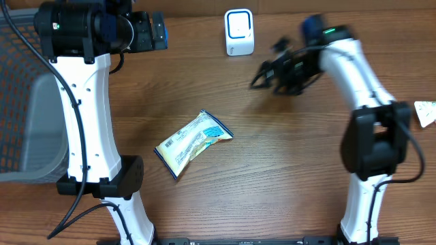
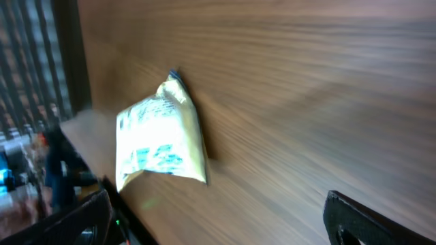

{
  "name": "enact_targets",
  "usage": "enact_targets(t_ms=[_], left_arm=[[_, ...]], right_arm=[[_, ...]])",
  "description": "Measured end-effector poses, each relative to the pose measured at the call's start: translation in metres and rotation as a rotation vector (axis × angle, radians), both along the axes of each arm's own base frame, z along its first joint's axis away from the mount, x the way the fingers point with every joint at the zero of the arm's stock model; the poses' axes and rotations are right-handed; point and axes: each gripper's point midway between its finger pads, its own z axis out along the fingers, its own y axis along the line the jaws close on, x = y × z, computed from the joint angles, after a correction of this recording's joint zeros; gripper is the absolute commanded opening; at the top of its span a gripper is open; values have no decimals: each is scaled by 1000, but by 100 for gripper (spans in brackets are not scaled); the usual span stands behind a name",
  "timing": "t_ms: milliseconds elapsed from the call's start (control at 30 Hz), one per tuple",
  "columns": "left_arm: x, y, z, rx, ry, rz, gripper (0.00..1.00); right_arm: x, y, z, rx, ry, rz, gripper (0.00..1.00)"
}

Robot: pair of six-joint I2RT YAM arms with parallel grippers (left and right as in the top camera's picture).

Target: Scan the item barcode

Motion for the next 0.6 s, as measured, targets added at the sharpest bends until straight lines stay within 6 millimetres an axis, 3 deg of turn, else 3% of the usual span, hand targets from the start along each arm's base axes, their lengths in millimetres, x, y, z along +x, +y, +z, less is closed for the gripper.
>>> enact_targets(t_ms=[100, 300, 467, 600], left_arm=[[0, 0, 0, 0, 0, 0, 99], [0, 0, 0, 0, 0, 0, 99], [0, 0, 0, 0, 0, 0, 100], [0, 0, 0, 0, 0, 0, 100]], right_arm=[[-22, 50, -26, -7, 0, 80, 100], [-60, 106, -64, -22, 20, 135, 100], [-73, 128, -74, -55, 34, 115, 93], [-78, 136, -77, -80, 49, 87, 69]])
